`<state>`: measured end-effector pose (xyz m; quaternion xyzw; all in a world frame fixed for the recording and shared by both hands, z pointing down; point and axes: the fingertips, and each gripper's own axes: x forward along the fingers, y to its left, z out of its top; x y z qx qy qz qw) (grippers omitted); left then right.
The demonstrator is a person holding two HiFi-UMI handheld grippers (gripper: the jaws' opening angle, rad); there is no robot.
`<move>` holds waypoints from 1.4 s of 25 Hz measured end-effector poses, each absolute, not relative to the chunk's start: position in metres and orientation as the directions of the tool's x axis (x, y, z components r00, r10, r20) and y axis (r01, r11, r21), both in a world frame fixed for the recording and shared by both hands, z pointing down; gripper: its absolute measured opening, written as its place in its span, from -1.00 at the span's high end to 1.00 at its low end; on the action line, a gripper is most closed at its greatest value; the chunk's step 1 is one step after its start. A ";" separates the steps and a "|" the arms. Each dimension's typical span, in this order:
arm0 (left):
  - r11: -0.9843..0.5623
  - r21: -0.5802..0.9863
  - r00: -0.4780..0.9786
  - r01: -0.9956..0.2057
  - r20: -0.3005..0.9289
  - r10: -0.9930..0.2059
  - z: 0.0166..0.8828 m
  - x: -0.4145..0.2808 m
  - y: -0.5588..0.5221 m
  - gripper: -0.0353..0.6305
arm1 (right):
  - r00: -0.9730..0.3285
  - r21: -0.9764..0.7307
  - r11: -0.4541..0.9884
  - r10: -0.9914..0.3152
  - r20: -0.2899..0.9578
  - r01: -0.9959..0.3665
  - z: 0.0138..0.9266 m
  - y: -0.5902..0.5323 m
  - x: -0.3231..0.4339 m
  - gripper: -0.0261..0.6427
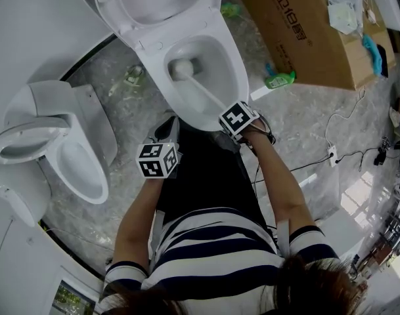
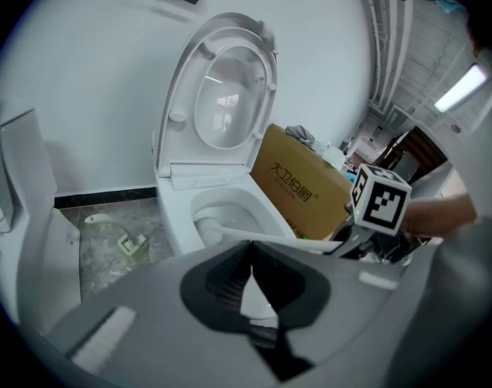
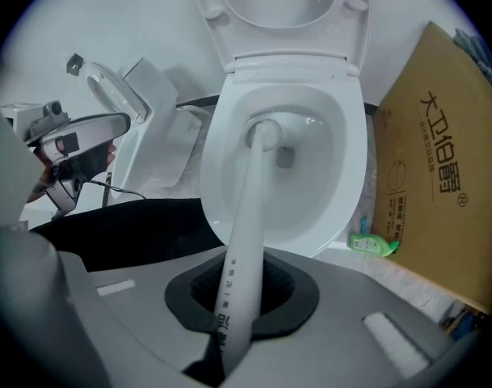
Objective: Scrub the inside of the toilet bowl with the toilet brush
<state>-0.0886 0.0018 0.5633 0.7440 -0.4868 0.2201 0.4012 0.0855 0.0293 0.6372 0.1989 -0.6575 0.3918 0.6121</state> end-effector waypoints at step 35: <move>-0.256 0.383 0.459 -0.888 0.705 -0.540 0.556 -0.094 -0.002 0.89 | 0.011 -0.051 0.571 0.105 0.994 -0.819 0.632 -0.007 0.151 0.85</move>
